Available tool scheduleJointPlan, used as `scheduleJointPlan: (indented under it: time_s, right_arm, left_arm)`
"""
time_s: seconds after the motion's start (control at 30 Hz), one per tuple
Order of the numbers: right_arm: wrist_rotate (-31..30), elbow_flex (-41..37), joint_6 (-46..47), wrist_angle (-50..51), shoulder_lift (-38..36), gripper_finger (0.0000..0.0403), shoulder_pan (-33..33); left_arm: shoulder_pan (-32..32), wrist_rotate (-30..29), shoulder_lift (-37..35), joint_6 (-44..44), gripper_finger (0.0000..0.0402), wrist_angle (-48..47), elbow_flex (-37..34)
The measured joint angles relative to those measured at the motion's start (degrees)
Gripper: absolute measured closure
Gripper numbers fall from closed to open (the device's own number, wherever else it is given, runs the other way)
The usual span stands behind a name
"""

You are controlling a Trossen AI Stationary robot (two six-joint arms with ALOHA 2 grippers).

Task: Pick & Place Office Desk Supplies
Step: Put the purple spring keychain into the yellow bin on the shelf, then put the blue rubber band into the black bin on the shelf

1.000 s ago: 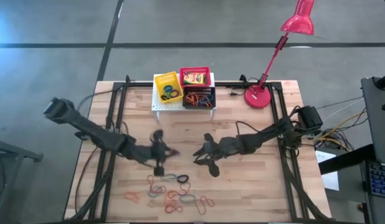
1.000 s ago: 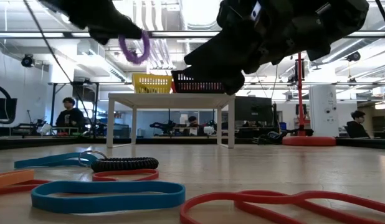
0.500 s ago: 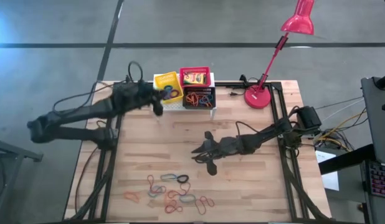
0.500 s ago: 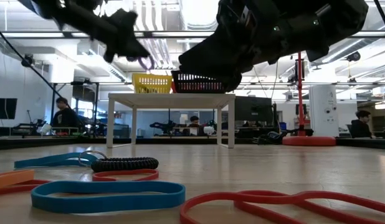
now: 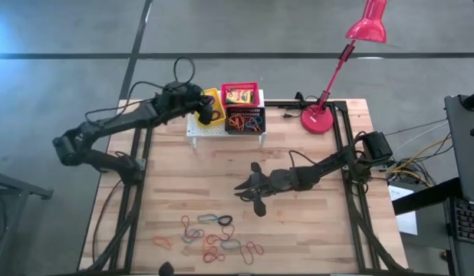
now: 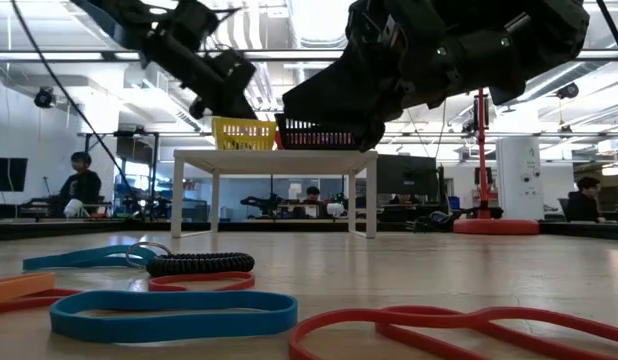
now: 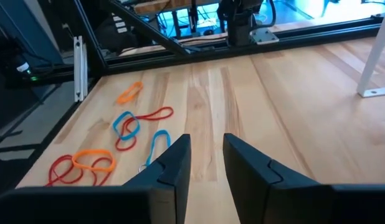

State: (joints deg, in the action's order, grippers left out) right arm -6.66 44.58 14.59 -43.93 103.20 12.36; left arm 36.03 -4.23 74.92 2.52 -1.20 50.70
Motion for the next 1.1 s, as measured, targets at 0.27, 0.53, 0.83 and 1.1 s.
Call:
scheduleJointPlan:
  time_s: [0.27,0.53,0.83,1.1]
  right_arm:
    - [0.0,0.0,0.0,0.1,0.6,0.0321,0.1]
    - [0.2,0.0,0.7,-0.4,2.3,0.0313,0.1]
    - [0.2,0.0,0.9,-1.7,2.5,0.0321,0.1]
    - [1.0,0.0,0.9,-1.9,3.1,0.033,0.1]
  left_arm:
    - [-0.1,-7.7,8.3,-2.8,0.034,-12.7,9.1]
    - [-0.2,-8.2,8.4,-5.9,0.0263,-15.8,11.0]
    - [-1.6,-6.6,0.1,-5.7,0.0172,-16.5,11.0]
    - [-10.7,2.6,-9.2,-3.7,0.0173,-23.0,11.0]
